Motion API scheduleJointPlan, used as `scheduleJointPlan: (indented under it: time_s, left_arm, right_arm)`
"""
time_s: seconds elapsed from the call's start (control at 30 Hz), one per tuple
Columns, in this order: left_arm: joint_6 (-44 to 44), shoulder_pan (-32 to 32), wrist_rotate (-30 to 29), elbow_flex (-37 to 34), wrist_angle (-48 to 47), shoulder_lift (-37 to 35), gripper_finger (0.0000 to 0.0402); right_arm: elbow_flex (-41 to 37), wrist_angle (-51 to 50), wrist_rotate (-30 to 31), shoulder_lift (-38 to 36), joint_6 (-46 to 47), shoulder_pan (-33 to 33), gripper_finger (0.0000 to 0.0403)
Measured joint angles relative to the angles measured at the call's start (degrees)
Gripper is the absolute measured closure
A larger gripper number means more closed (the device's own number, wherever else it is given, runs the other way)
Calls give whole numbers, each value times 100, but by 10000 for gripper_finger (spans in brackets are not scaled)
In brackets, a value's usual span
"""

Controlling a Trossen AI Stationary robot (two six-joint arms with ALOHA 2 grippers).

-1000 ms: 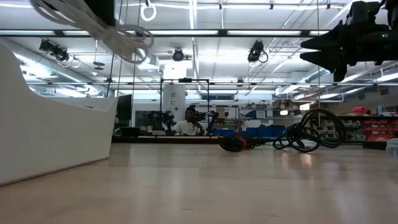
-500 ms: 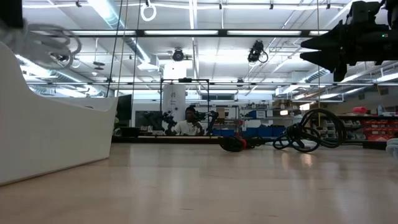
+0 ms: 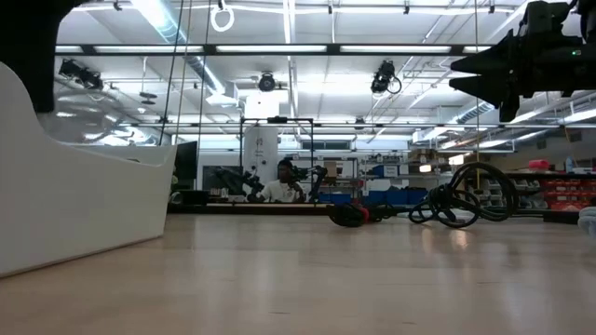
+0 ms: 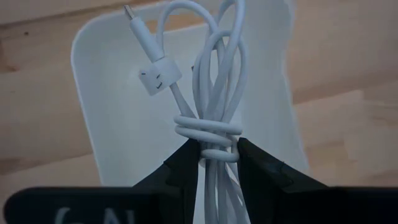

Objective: Pick and place USB-C Cables
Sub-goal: Put the white charger cable into the white bin, then put the left black charger cable into the white bin

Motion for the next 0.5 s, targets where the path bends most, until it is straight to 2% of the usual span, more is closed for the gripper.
scheduleJointPlan:
  time_s: [0.13, 0.27, 0.5]
  left_arm:
    - [77, 92, 441, 0, 18, 194, 283]
    - [221, 141, 639, 0, 8, 254, 243]
    - [442, 216, 594, 222, -313, 205, 186]
  right_arm:
    - [0, -2, -1, -2, 2, -2, 227]
    - [0, -4, 0, 0, 0, -2, 227]
    - [-2, -6, 0, -1, 0, -2, 227]
